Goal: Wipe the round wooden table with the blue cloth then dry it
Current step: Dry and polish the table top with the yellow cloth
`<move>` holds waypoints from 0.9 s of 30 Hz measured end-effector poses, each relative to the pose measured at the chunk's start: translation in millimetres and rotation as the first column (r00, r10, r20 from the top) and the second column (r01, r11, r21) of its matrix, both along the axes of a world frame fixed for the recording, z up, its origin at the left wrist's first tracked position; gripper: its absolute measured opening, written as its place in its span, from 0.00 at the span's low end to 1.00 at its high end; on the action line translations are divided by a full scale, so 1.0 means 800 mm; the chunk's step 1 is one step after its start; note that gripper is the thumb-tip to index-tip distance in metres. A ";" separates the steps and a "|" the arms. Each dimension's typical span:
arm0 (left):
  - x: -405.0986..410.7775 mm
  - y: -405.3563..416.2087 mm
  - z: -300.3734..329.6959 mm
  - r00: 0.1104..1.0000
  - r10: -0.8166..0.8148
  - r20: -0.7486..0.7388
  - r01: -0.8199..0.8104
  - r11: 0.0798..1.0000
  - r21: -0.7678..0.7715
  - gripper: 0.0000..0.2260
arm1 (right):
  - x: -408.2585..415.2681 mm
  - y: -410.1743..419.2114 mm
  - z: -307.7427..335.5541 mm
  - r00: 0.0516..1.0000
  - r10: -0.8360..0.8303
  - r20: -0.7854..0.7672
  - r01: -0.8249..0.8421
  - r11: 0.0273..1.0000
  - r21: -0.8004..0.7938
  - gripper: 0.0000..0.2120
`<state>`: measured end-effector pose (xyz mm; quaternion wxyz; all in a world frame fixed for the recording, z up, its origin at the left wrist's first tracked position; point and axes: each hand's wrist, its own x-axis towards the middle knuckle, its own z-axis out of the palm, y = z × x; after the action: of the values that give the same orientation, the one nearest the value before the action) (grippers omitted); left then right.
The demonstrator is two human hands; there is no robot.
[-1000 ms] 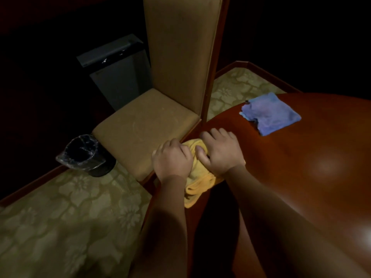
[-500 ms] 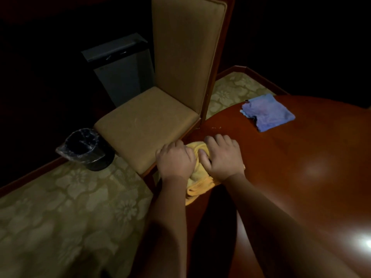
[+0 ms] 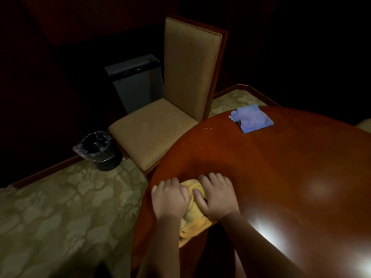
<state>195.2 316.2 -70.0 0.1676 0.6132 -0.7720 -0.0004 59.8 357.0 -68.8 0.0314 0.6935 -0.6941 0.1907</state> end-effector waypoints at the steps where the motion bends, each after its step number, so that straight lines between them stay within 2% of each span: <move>1: 0.000 -0.003 -0.001 1.000 -0.001 -0.007 0.001 1.000 -0.007 0.14 | -0.002 -0.004 -0.001 1.000 0.009 0.002 -0.009 1.000 -0.002 0.19; 6: -0.017 -0.042 -0.006 0.999 -0.028 -0.028 0.027 0.999 -0.037 0.14 | -0.018 -0.038 -0.006 1.000 -0.005 -0.012 0.005 1.000 -0.018 0.19; 16: -0.090 -0.179 -0.007 0.991 -0.108 -0.080 0.105 0.994 -0.039 0.15 | -0.077 -0.158 -0.011 0.986 -0.164 -0.023 0.161 0.983 -0.086 0.17; 27: -0.141 -0.279 -0.007 0.994 -0.100 -0.037 0.101 0.994 0.037 0.20 | -0.133 -0.269 -0.019 0.988 -0.143 -0.055 0.138 0.986 -0.091 0.21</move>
<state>82.4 93.1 -75.4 0.1689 0.5766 -0.7986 -0.0347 -46.5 141.4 -84.1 0.0963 0.6463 -0.7309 0.1968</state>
